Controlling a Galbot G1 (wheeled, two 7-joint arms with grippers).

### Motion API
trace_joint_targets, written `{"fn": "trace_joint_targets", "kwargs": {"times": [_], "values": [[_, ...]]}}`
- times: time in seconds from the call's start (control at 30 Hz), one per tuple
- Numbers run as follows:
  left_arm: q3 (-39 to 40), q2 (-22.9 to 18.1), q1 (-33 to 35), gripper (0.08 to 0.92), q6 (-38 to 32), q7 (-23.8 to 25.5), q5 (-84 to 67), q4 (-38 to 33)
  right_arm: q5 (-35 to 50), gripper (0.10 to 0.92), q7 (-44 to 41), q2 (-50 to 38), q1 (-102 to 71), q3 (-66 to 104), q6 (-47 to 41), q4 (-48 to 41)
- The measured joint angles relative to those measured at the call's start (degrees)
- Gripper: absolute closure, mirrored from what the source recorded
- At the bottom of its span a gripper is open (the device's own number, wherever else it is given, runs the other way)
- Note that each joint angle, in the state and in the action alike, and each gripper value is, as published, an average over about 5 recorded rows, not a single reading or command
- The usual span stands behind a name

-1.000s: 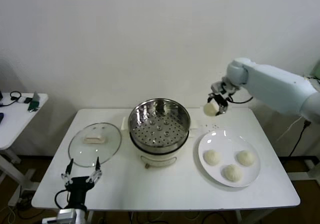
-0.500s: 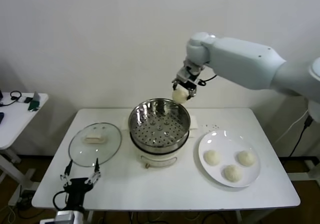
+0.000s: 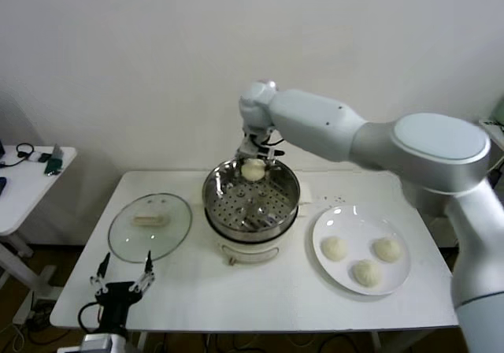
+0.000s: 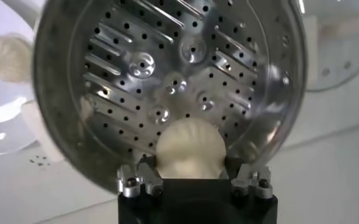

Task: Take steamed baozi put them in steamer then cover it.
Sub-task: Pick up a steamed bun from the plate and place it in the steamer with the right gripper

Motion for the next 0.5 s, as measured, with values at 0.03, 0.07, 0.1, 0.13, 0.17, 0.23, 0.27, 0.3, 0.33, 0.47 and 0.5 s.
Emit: {"fn": "trace_joint_targets", "kwargs": {"times": [0.03, 0.07, 0.1, 0.13, 0.17, 0.23, 0.27, 0.3, 0.33, 0.47, 0.5], "values": [[0.0, 0.0, -0.1, 0.177, 0.0, 0.0, 0.0, 0.0, -1.0, 0.304, 0.0, 0.6, -0.7, 0.4, 0.5, -0.8], [0.0, 0.0, -0.1, 0.177, 0.1, 0.0, 0.0, 0.1, -2.0, 0.304, 0.0, 1.2, -1.4, 0.8, 1.0, -1.6], [0.0, 0.0, -0.2, 0.177, 0.1, 0.0, 0.1, 0.1, -2.9, 0.304, 0.0, 1.7, -2.0, 1.2, 1.4, -2.3], [0.0, 0.0, -0.3, 0.177, 0.2, 0.0, 0.1, 0.1, -3.7, 0.304, 0.0, 2.1, -2.6, 1.5, 1.7, -3.0], [0.0, 0.0, -0.3, 0.177, 0.3, 0.0, 0.2, 0.0, -4.5, 0.304, 0.0, 2.5, -3.1, 1.8, 2.1, -3.6], [0.0, -0.1, -0.4, 0.177, 0.4, 0.0, 0.2, 0.0, -5.8, 0.304, -0.1, 3.0, -4.0, 2.4, 2.6, -4.7], [0.0, -0.1, -0.4, 0.177, 0.5, 0.0, 0.2, 0.0, -6.4, 0.304, -0.1, 3.2, -4.3, 2.6, 2.9, -5.2], [0.0, -0.1, -0.4, 0.177, 0.5, 0.0, 0.3, 0.0, -7.0, 0.304, -0.1, 3.4, -4.7, 2.8, 3.1, -5.6], [-0.1, -0.1, -0.4, 0.177, 0.5, 0.0, 0.3, 0.0, -7.5, 0.304, -0.2, 3.5, -5.0, 3.0, 3.4, -6.0], [-0.2, 0.0, -0.5, 0.177, 0.6, -0.1, 0.3, 0.0, -9.1, 0.294, -0.5, 4.0, -6.0, 3.5, 3.9, -7.2], [-0.2, 0.0, -0.4, 0.177, 0.6, -0.1, 0.3, 0.1, -9.5, 0.280, -0.6, 4.2, -6.2, 3.6, 4.0, -7.5]]}}
